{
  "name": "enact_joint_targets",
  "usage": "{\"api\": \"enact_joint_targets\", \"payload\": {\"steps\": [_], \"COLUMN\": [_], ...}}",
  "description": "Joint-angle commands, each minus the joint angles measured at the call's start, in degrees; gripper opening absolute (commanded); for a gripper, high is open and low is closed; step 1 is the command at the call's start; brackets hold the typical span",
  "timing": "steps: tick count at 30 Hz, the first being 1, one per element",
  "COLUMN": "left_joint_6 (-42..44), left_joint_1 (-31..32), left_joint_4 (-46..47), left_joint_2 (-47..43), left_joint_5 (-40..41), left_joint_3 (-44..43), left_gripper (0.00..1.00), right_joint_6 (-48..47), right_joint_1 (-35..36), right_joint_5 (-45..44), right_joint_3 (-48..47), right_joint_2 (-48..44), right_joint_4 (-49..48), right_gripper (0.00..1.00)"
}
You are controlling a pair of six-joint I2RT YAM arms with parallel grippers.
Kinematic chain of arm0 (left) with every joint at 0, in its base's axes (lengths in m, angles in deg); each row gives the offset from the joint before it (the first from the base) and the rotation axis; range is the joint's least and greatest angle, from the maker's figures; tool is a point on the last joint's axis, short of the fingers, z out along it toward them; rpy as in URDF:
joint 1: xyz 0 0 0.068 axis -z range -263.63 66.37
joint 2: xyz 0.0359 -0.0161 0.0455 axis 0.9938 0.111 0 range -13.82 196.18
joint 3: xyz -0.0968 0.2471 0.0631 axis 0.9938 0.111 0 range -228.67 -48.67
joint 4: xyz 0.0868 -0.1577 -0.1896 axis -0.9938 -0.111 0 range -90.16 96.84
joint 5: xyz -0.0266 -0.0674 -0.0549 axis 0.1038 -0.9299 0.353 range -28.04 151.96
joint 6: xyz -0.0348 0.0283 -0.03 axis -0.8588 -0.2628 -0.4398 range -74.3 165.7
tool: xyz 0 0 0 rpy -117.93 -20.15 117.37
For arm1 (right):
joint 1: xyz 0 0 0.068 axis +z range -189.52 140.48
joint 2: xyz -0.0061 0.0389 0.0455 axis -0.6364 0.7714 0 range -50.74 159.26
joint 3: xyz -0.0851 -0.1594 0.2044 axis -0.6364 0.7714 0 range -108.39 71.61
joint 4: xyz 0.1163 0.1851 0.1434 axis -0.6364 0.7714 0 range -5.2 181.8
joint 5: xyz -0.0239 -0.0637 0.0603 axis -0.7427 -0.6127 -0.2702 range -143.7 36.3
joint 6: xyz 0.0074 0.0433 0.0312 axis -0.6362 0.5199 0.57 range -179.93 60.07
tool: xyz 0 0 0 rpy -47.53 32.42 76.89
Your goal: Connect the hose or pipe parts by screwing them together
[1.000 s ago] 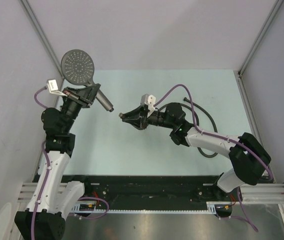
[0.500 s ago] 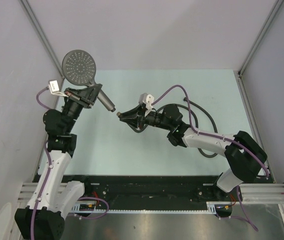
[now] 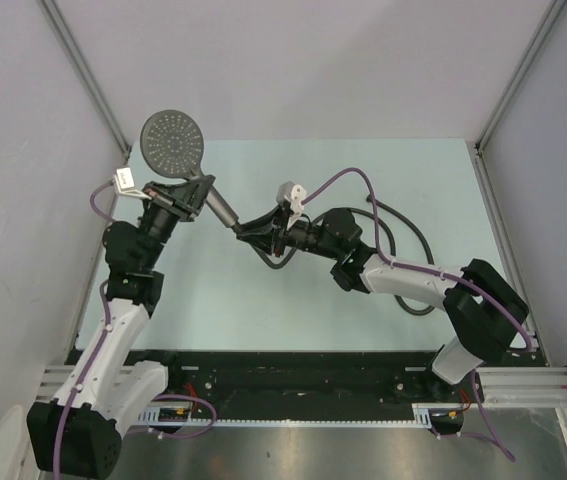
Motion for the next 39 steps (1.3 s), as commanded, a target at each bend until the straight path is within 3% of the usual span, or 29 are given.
{"api": "enact_joint_targets", "payload": {"steps": [1,5,19,28,39], "left_joint_6": [1.19,1.28,4.62,3.48,-2.76], "left_joint_1": [1.96,2.4,2.49,3.28,3.28], "left_joint_4": [3.62,3.7,3.79,6.08,13.81], "left_joint_2": [-1.42,-2.47,-4.41,-5.46,-6.61], "left_joint_5": [-0.95,-1.04,-0.68,-4.11,-8.42], "left_joint_3": [1.5,3.34,5.99,8.97,15.04], "left_gripper": [0.0,0.0,0.0,0.0,0.0], "right_joint_6": [1.43,1.95,8.98,16.7,30.33], "right_joint_1": [0.34,-0.01,-1.5,-5.01,-10.12], "right_joint_5": [-3.38,-6.72,-4.27,0.73,13.21], "right_joint_3": [-3.23,-3.23,-3.23,-3.23,-3.4], "right_joint_2": [-0.19,-0.19,0.77,3.59,6.93], "right_joint_4": [-6.77,-6.68,-11.51,-19.86,-36.91], "right_gripper": [0.0,0.0,0.0,0.0,0.0]}}
